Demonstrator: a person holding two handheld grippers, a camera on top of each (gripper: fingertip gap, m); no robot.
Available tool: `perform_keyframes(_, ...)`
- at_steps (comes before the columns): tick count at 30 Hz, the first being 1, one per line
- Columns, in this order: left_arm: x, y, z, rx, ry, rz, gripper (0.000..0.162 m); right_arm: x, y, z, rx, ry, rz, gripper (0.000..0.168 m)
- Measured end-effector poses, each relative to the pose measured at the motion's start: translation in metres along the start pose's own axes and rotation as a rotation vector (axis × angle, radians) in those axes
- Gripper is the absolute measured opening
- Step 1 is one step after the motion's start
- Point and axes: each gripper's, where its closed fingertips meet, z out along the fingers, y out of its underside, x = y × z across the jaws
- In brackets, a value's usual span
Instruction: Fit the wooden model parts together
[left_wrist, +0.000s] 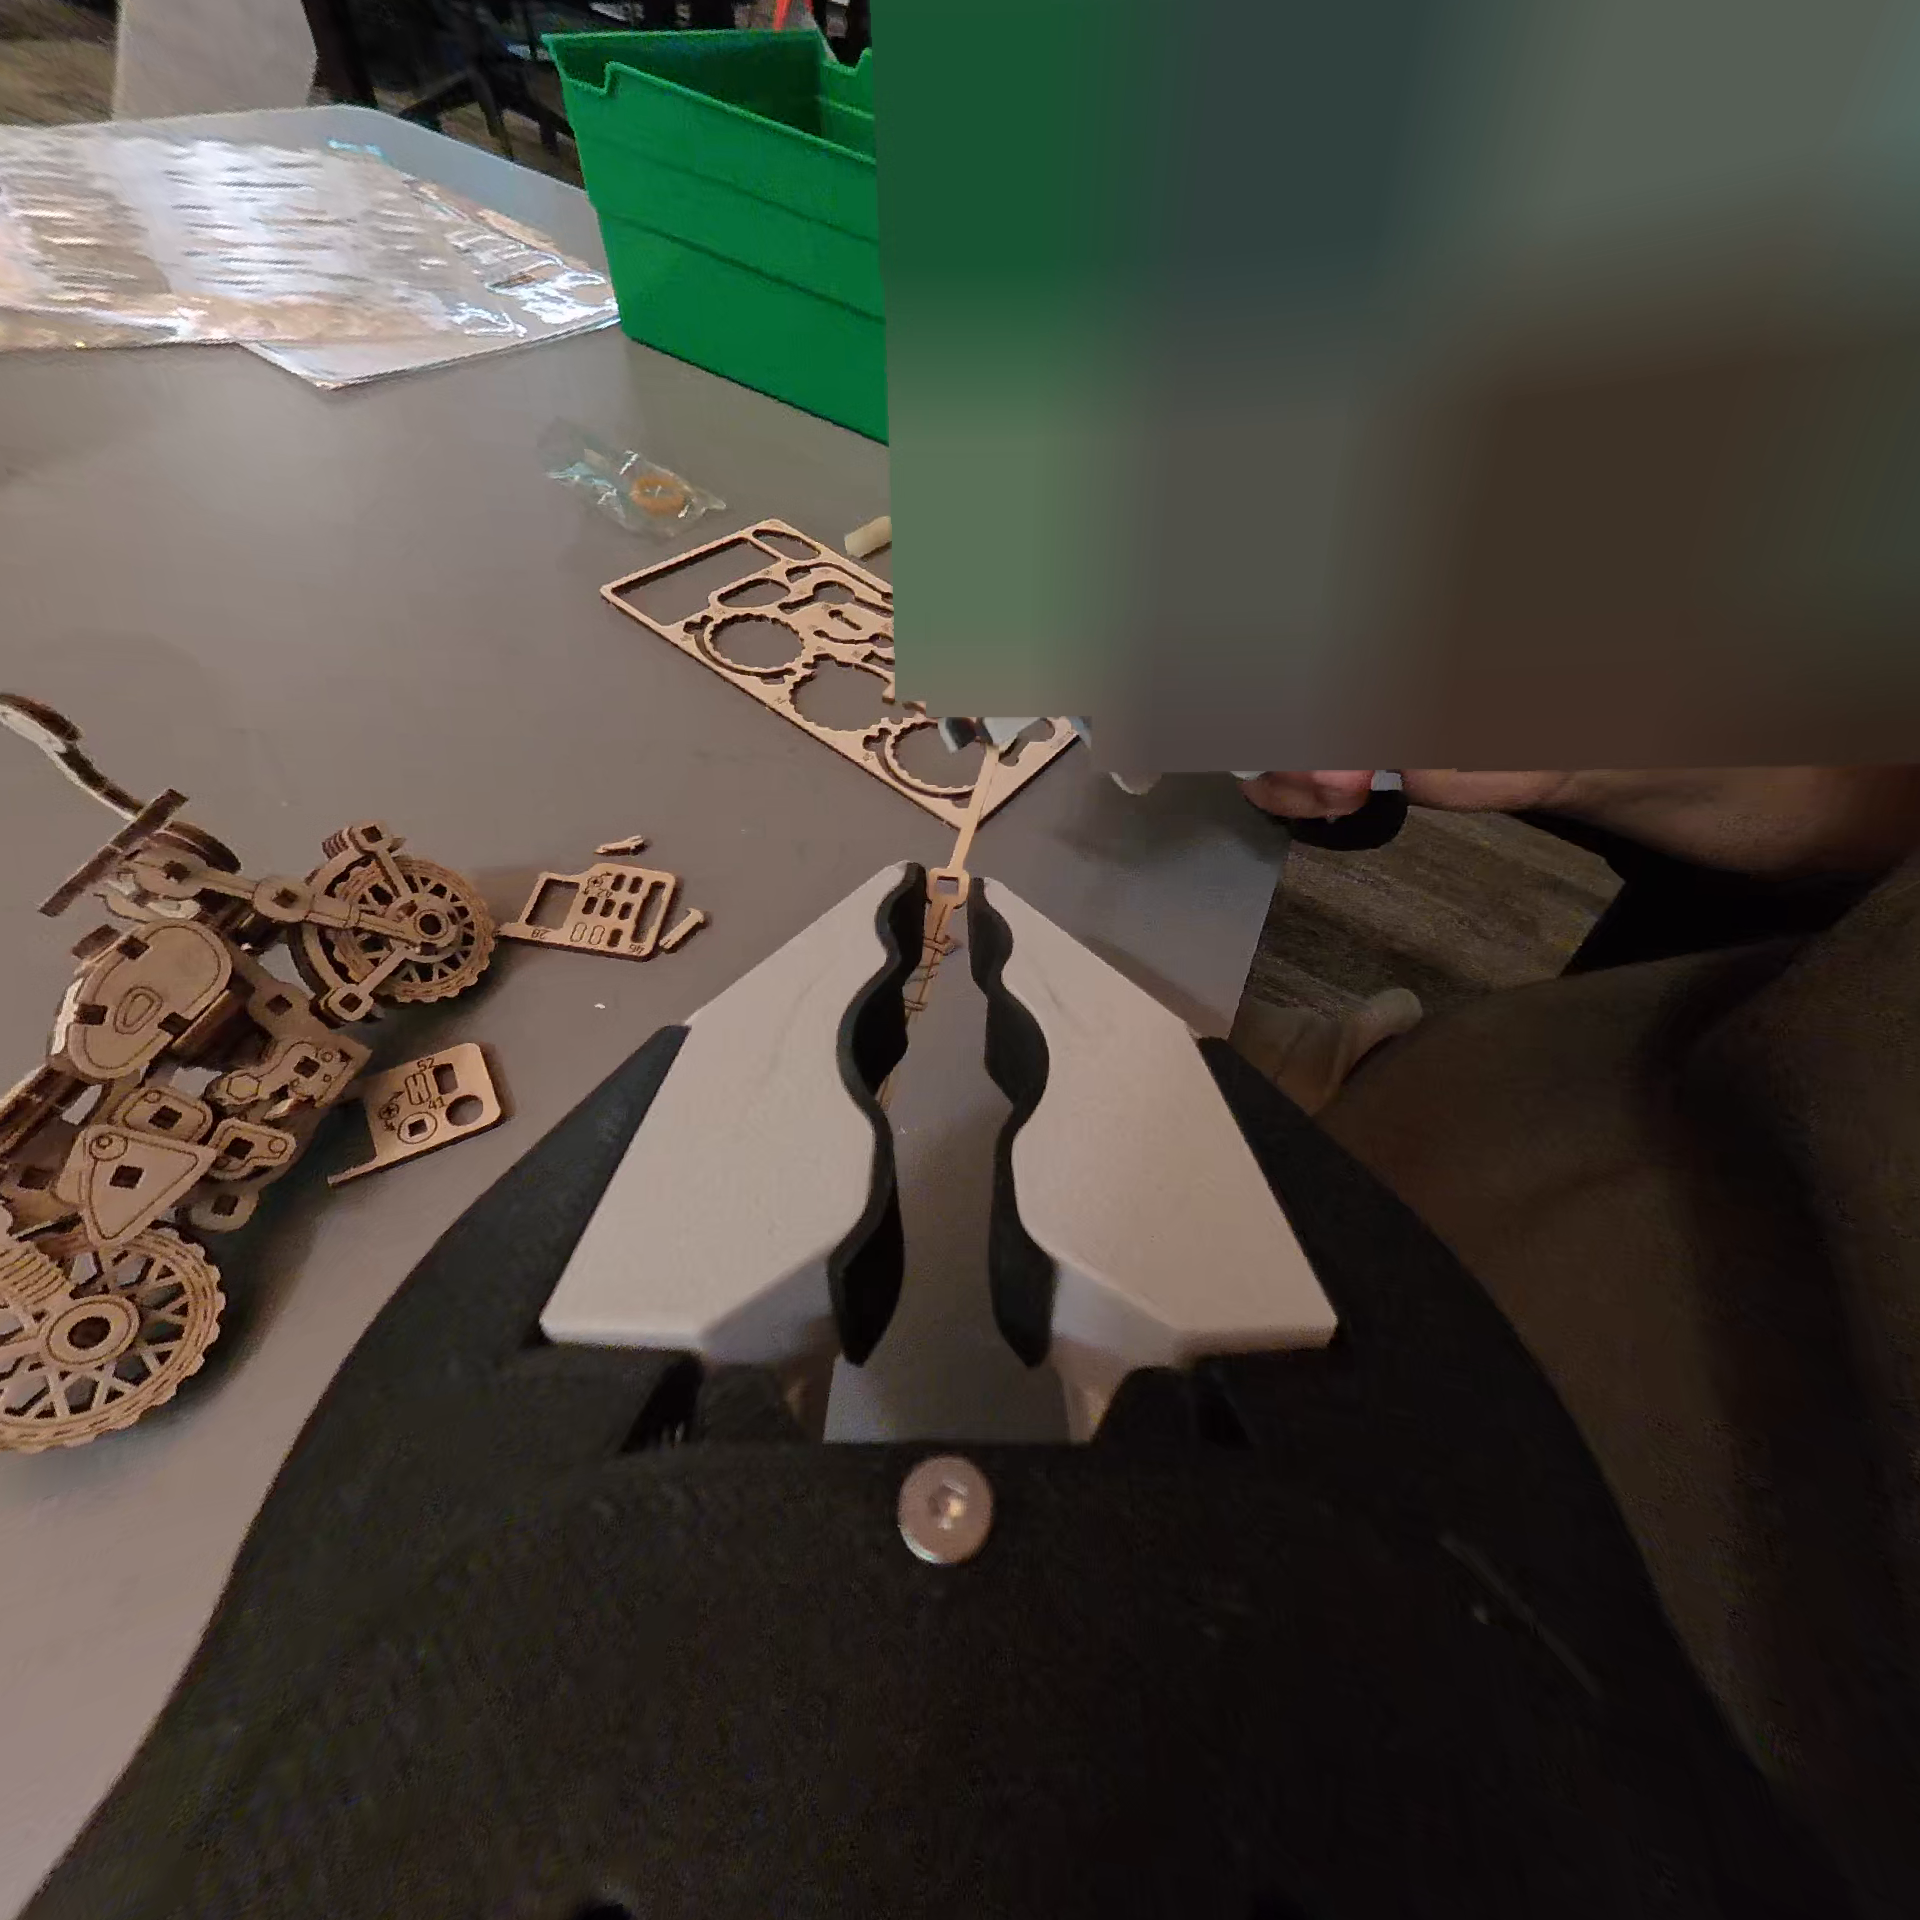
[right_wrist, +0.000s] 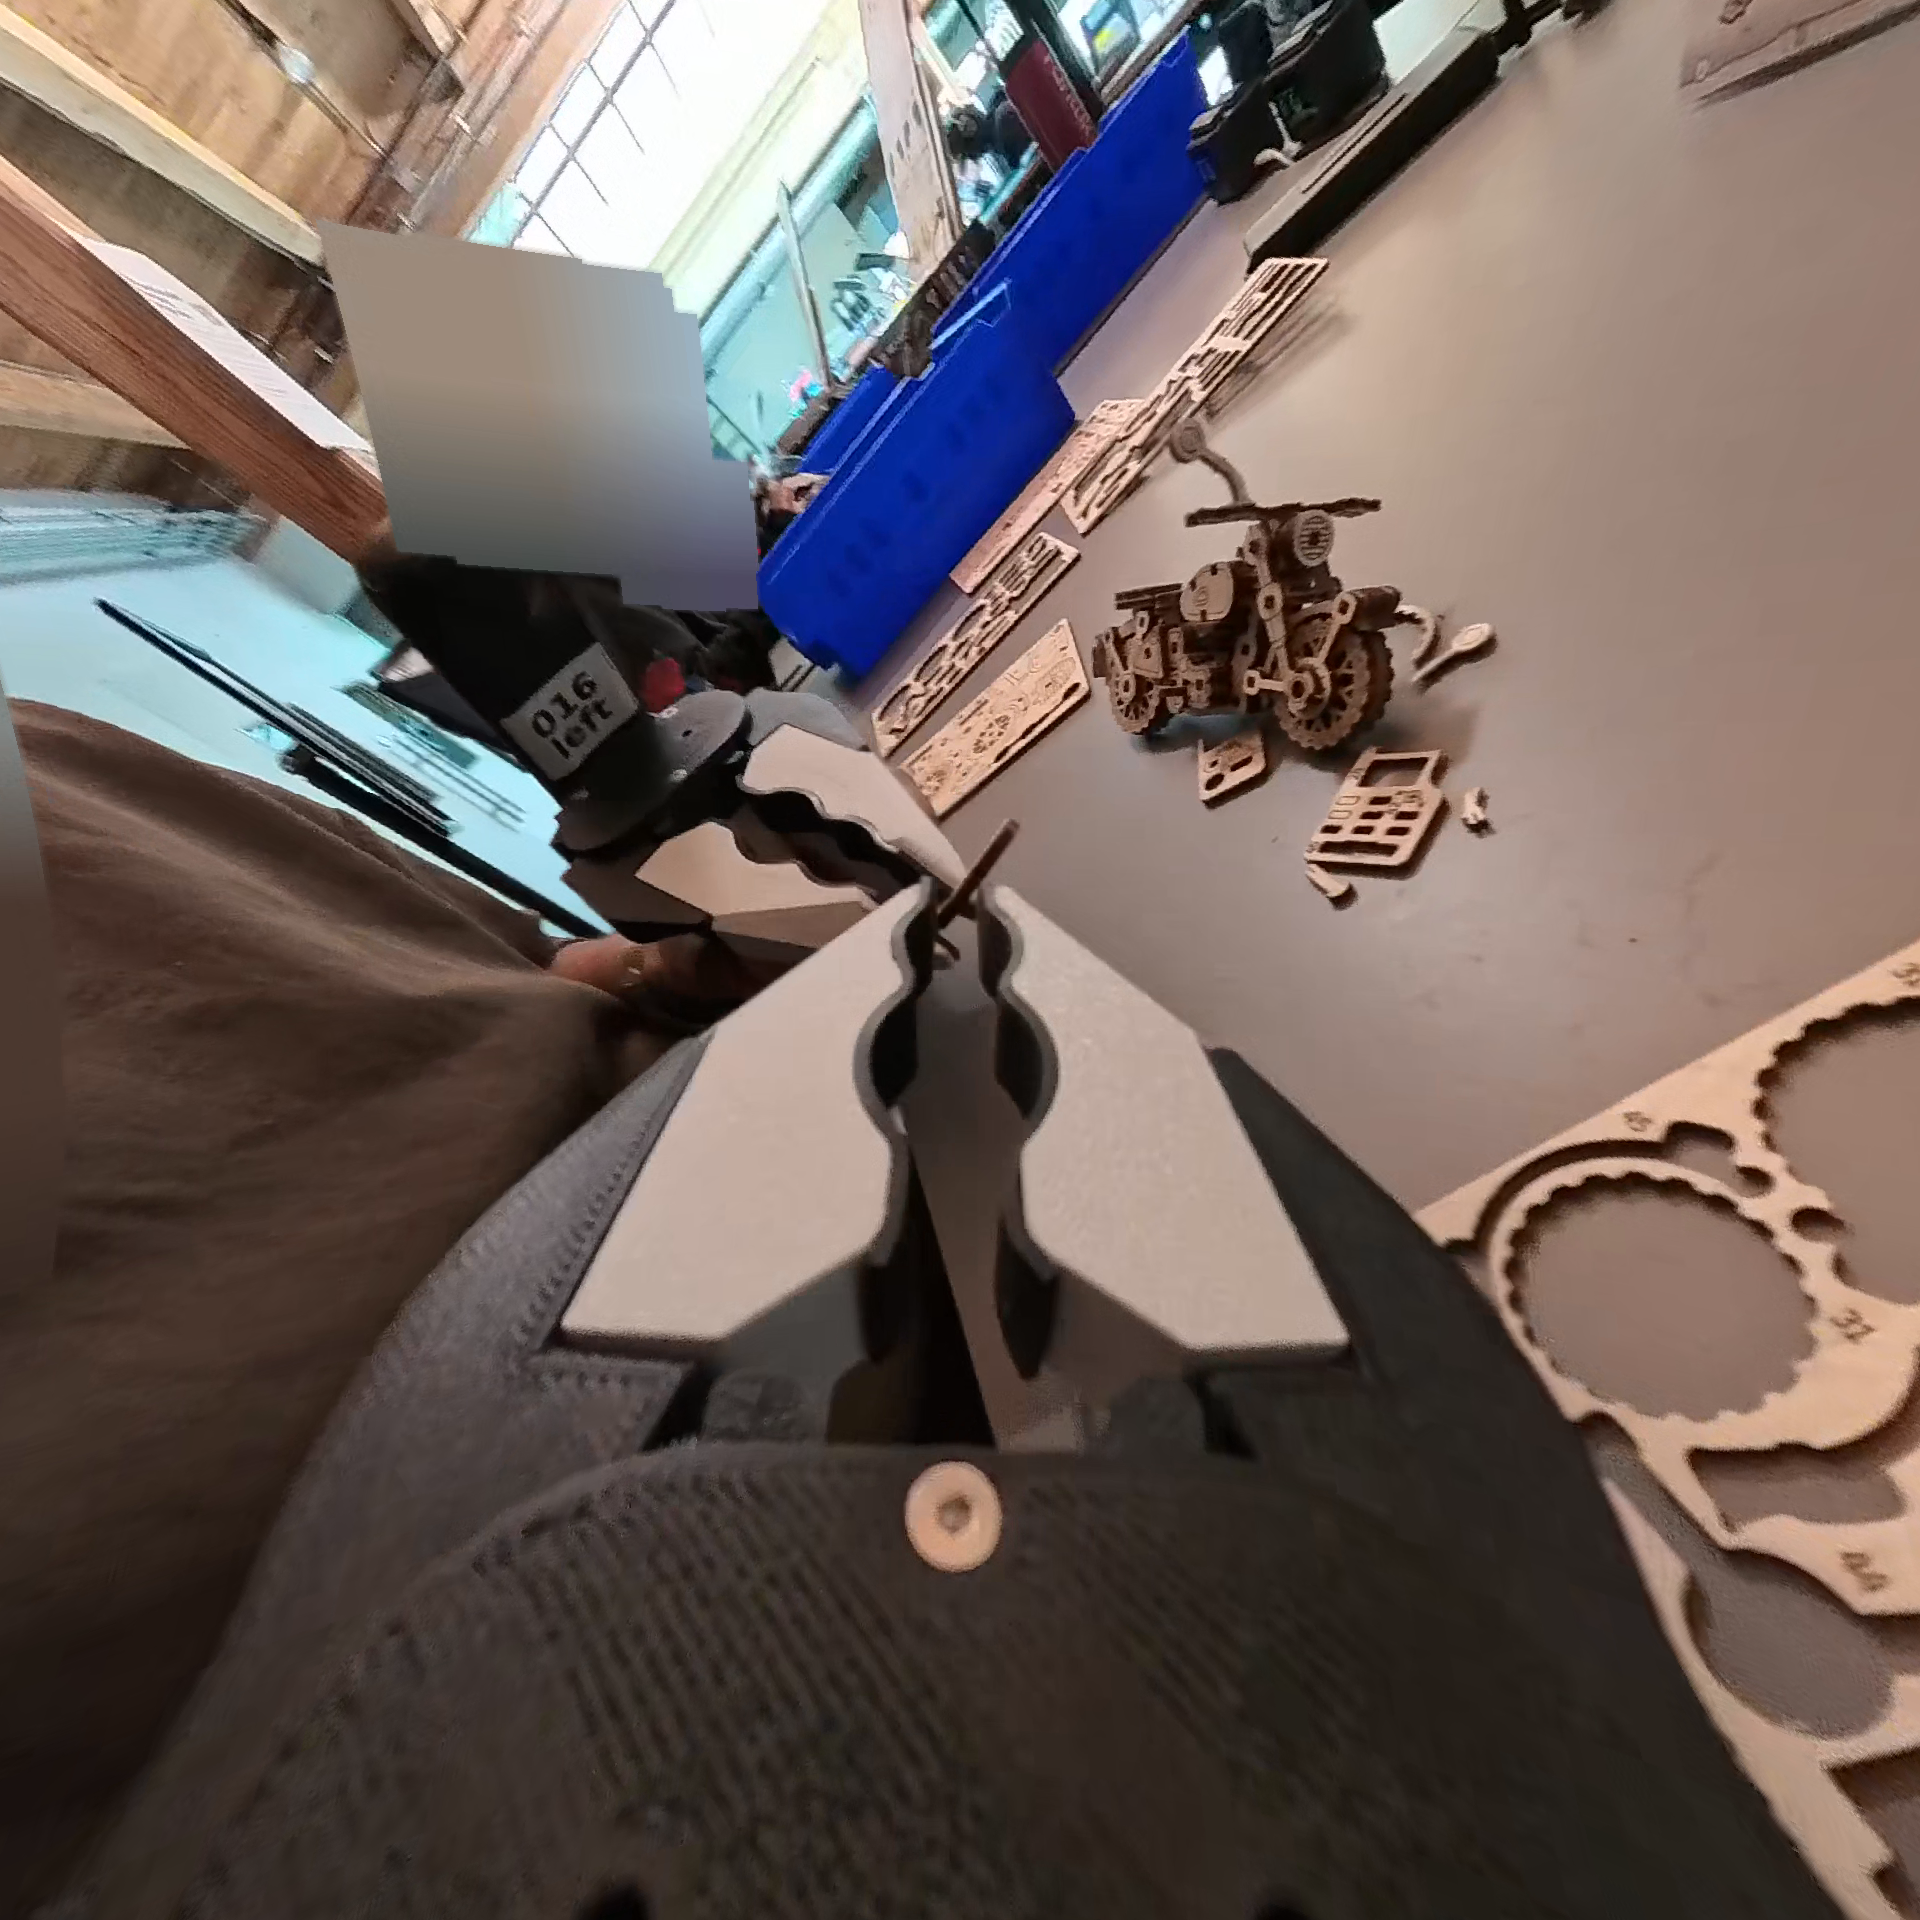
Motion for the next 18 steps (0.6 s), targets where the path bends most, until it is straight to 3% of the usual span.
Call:
perform_keyframes(11,0.003,-0.007,-0.005,0.060,0.076,-0.095,0.016,-0.002,-0.009,-0.008,0.061,-0.084,0.089,0.001)
perform_keyframes(14,0.006,-0.016,-0.011,0.116,0.182,-0.237,0.023,-0.002,-0.005,-0.008,0.032,-0.094,0.082,0.001)
perform_keyframes(18,0.013,-0.011,-0.014,0.069,0.429,-0.573,0.023,-0.012,0.009,-0.002,-0.067,-0.183,0.110,0.000)
